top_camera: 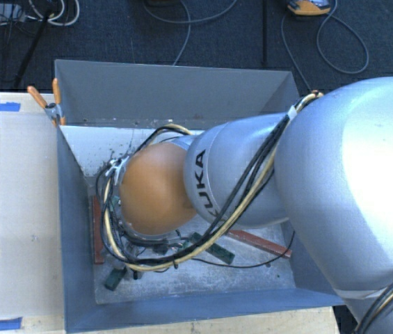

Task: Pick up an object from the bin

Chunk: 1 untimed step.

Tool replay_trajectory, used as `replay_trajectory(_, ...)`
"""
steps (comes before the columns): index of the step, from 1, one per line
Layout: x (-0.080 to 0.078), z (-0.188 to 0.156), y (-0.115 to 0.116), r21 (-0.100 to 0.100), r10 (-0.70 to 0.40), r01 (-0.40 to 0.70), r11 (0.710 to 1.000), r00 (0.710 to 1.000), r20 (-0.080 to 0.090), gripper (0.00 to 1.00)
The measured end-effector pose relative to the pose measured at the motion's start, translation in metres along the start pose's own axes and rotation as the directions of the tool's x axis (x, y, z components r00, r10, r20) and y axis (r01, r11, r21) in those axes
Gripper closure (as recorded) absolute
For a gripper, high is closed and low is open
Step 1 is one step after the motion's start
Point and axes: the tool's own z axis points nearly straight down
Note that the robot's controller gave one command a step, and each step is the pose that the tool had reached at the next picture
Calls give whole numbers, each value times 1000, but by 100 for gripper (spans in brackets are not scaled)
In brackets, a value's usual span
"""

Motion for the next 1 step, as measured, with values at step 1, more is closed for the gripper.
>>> replay_trajectory(1, -2, -102, 0, 5, 6, -6, 1000, 1000, 6, 100)
